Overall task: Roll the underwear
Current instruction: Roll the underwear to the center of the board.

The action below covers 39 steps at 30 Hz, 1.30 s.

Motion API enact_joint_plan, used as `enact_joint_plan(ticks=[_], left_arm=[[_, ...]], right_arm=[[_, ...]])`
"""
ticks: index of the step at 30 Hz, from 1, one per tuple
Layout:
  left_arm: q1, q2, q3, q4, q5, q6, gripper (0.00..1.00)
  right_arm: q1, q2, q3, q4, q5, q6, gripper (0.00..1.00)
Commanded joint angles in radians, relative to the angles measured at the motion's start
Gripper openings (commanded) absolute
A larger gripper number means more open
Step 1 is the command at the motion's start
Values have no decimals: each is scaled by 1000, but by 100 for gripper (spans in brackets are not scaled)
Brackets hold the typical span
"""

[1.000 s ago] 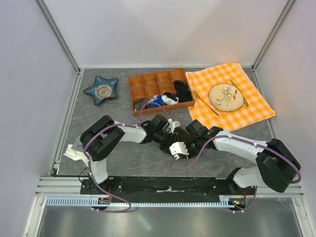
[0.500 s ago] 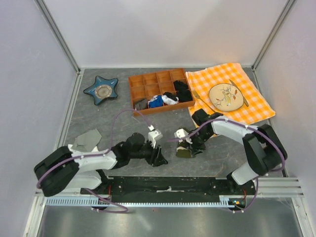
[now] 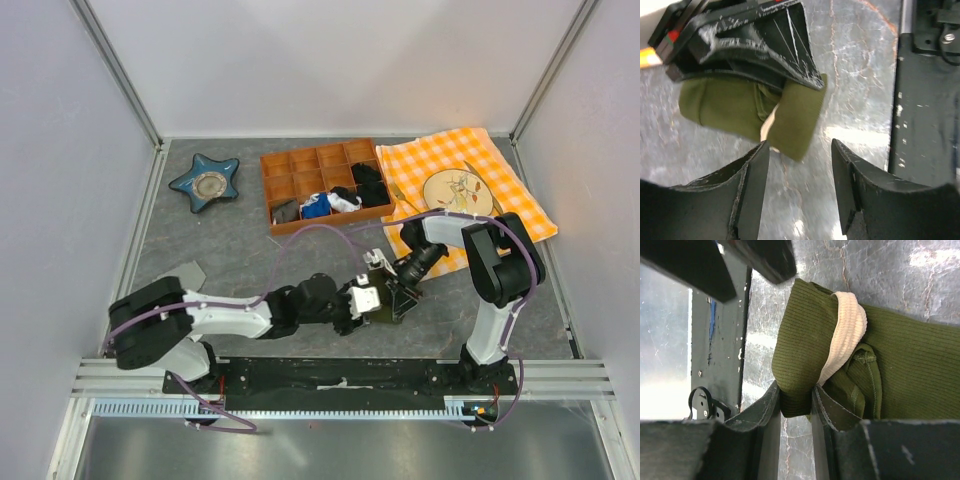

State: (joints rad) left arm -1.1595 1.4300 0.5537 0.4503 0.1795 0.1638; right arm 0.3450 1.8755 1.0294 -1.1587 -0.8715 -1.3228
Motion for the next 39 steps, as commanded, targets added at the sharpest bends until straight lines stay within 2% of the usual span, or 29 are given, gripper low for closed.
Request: enact_joint_plan(ticks=[1,11,14,15,16,18,19,24,25,28,33,35,39], left_arm=[[-31,136,107,-2,-83,226,60],[-65,308,221,-51,-115,350,60],[-66,337,239,-71,-126,345,54],[-66,342,248,-78,-130,341,50],[-66,346,249,-85,-135,335,34],[-66,354,259,-122,-144,306,17],[-66,356,259,-136,-146,292,2],[-66,337,250,-238,-143,163,2],[-66,333,246,-251,-132,142,2],[-66,316,239,-306,-104,66,2],[-68,311,258,-377,-78,-20,2],[-68,316,268,-409,-78,-40,2],[-68,339,354,-513,-71,-78,2]], right_arm=[[-12,16,8,-48,-4,-69,26],[-17,33,9,-49,-1,-76,27],[-18,31,6,-47,-1,-76,28],[-18,30,6,-47,0,-75,29],[-20,30,11,-48,0,-70,32],[-23,27,14,-47,3,-58,36],[-29,19,18,-48,2,-46,39],[-63,-50,47,-55,0,10,51],[-81,-80,57,-56,-3,17,59],[-121,-139,63,-64,-12,30,62],[-185,-154,66,-55,-17,69,59],[-196,-141,54,-6,14,117,54],[-195,-145,20,129,68,243,51]])
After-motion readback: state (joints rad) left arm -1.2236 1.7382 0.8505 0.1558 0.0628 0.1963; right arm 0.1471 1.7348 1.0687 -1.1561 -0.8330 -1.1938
